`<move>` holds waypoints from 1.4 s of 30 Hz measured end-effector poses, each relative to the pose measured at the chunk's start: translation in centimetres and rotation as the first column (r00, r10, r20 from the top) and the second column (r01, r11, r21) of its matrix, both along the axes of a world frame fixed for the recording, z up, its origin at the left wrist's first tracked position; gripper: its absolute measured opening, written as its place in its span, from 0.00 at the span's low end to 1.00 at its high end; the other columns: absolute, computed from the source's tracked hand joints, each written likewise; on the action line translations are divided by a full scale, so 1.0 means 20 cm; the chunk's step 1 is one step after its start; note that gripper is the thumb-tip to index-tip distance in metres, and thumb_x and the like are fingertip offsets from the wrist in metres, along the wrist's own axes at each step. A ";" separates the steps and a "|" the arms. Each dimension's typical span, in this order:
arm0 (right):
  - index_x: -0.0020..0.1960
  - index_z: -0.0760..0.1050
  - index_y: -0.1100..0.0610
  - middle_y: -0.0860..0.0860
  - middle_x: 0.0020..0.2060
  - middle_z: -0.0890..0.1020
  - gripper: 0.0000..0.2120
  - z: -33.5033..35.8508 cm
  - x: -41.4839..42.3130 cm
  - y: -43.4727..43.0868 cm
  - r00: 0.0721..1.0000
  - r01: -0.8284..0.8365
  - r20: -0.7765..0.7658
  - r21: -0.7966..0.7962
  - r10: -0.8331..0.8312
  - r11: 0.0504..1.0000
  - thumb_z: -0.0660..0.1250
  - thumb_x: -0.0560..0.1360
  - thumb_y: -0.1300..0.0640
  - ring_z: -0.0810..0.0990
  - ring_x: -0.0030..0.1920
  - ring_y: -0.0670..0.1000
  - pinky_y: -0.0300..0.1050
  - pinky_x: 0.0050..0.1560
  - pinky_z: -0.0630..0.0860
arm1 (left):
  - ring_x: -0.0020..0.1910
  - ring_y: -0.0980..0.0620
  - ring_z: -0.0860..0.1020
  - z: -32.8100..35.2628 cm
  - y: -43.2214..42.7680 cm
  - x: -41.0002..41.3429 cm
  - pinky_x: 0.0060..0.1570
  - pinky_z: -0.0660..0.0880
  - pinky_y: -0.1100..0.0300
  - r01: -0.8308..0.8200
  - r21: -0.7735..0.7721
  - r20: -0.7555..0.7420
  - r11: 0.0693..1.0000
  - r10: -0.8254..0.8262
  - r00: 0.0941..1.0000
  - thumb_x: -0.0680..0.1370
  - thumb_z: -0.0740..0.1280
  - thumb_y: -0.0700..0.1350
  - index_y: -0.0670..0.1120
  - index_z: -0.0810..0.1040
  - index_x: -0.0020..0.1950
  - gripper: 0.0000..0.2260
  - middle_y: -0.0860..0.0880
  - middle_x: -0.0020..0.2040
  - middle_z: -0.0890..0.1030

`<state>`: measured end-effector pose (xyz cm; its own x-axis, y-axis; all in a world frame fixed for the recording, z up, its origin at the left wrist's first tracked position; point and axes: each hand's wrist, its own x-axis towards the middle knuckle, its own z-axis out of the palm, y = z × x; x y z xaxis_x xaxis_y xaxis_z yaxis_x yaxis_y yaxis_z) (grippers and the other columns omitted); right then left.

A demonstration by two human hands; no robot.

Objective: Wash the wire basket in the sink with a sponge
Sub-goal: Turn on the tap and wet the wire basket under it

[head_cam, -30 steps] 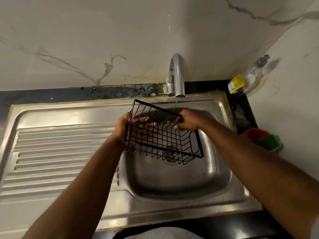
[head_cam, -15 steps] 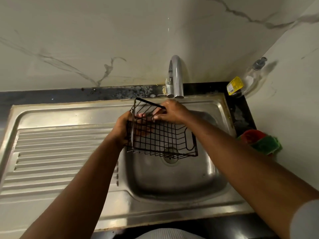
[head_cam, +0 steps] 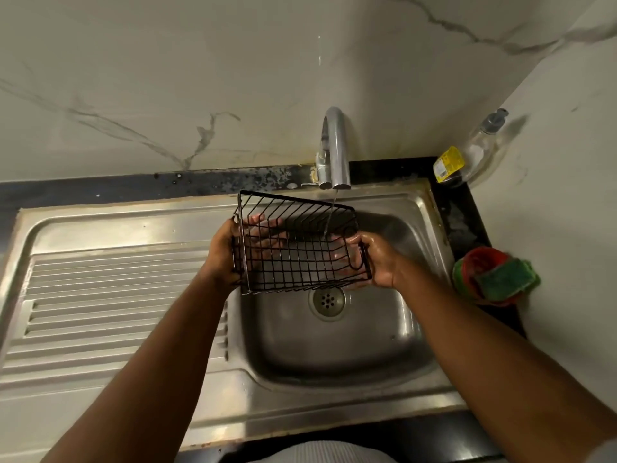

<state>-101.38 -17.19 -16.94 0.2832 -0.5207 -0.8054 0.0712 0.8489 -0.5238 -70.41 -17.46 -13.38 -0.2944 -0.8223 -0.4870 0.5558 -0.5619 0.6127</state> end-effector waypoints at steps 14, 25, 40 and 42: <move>0.66 0.76 0.48 0.59 0.56 0.84 0.23 -0.15 -0.13 0.10 0.873 0.172 -0.445 -0.099 -0.198 0.980 0.55 0.76 0.63 0.87 0.49 0.61 0.59 0.55 0.81 | 0.65 0.43 0.78 -0.13 0.11 -0.09 0.66 0.73 0.44 0.007 0.086 0.479 0.996 -0.048 0.876 0.86 0.45 0.57 0.48 0.75 0.74 0.27 0.45 0.67 0.81; 0.75 0.71 0.44 0.48 0.36 0.75 0.23 -0.31 -0.10 0.21 0.713 0.157 -0.653 -0.206 -0.255 0.966 0.57 0.83 0.60 0.70 0.29 0.47 0.44 0.29 0.70 | 0.66 0.42 0.77 -0.31 0.13 -0.29 0.60 0.79 0.47 0.244 0.191 0.798 0.951 -0.295 0.525 0.82 0.69 0.41 0.52 0.61 0.83 0.31 0.42 0.75 0.72; 0.76 0.72 0.55 0.58 0.67 0.80 0.23 -0.47 -0.14 0.15 0.606 -0.164 -0.793 -0.045 0.064 0.985 0.61 0.82 0.63 0.81 0.54 0.56 0.40 0.45 0.76 | 0.48 0.52 0.77 -0.43 0.04 -0.29 0.45 0.76 0.59 0.211 0.235 0.827 0.949 -0.309 0.470 0.82 0.70 0.46 0.47 0.60 0.84 0.32 0.41 0.66 0.78; 0.77 0.69 0.57 0.58 0.68 0.78 0.25 -0.48 -0.14 0.14 0.605 -0.170 -0.792 -0.028 0.082 0.985 0.64 0.81 0.61 0.81 0.48 0.52 0.38 0.36 0.75 | 0.53 0.47 0.80 -0.43 0.04 -0.29 0.50 0.80 0.54 0.209 0.253 0.826 0.945 -0.323 0.461 0.82 0.70 0.47 0.47 0.60 0.84 0.33 0.40 0.67 0.78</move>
<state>-104.16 -14.37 -26.64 -0.3671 -0.6117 -0.7008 -0.5089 0.7627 -0.3991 -76.23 -16.59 -22.00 0.1125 -0.7089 -0.6963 -0.3891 -0.6762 0.6256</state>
